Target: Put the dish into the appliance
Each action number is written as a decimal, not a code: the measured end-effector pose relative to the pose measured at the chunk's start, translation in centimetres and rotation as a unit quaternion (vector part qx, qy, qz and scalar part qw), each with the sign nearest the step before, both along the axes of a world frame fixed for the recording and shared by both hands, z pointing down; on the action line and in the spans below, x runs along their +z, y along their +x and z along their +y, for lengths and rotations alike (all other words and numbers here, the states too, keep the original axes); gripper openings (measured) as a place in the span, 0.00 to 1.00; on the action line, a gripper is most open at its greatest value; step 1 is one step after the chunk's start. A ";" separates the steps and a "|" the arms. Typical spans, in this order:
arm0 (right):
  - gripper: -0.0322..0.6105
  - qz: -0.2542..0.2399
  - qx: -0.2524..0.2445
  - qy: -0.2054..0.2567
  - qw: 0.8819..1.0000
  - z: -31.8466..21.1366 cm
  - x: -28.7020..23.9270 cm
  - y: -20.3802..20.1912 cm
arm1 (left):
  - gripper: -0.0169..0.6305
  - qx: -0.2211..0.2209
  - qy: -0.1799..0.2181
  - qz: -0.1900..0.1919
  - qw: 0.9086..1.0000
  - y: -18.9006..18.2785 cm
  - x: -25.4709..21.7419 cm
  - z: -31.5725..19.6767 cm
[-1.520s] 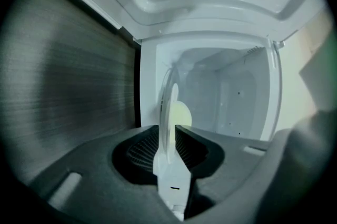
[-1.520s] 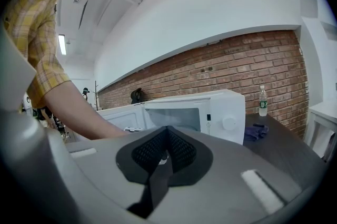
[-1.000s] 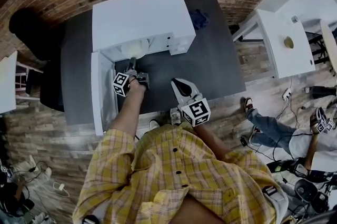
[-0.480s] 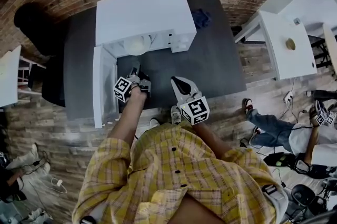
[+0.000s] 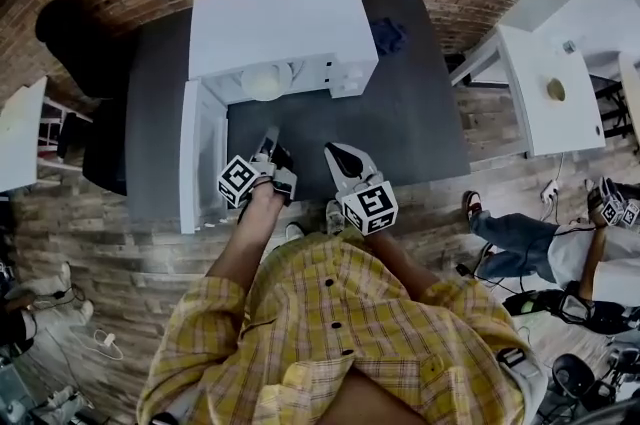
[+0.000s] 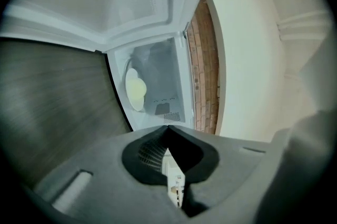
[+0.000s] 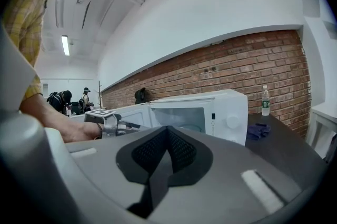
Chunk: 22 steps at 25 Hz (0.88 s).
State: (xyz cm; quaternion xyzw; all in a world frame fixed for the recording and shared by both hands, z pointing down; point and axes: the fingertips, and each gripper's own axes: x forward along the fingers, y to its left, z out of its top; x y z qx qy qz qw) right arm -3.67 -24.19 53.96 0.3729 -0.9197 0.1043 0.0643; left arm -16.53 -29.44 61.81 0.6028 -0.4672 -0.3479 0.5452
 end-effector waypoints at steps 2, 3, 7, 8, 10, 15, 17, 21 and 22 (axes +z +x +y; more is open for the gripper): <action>0.05 -0.002 -0.001 0.000 1.000 0.0 -0.1 -0.1 | 0.03 0.007 0.009 -0.015 1.000 0.2 -0.9 0.7; 0.05 -0.002 -0.001 0.000 1.000 0.0 -0.2 -0.1 | 0.03 0.012 0.014 -0.026 0.999 0.3 -1.4 1.1; 0.04 -0.007 0.000 -0.004 1.000 0.2 -0.2 -0.1 | 0.03 0.037 0.041 -0.091 0.994 0.8 -2.9 2.5; 0.04 -0.009 0.000 -0.005 1.000 0.2 -0.3 -0.1 | 0.03 0.045 0.050 -0.113 0.991 1.0 -3.3 2.8; 0.04 -0.011 -0.002 -0.005 1.000 0.4 -0.4 -0.1 | 0.03 0.055 0.065 -0.155 0.984 1.2 -4.0 3.4; 0.04 -0.016 -0.006 -0.007 1.000 0.7 -0.4 -0.2 | 0.03 0.077 0.092 -0.256 0.959 2.1 -5.5 4.8; 0.04 -0.020 -0.007 -0.010 1.000 0.9 -0.4 -0.3 | 0.03 0.086 0.098 -0.308 0.943 2.6 -5.9 5.3; 0.04 -0.018 -0.014 -0.015 1.000 1.3 -0.4 -0.8 | 0.03 0.092 0.115 -0.412 0.899 3.0 -6.9 6.4; 0.04 -0.015 -0.016 -0.016 1.000 1.5 -0.3 -1.0 | 0.03 0.092 0.119 -0.435 0.888 3.1 -7.1 6.6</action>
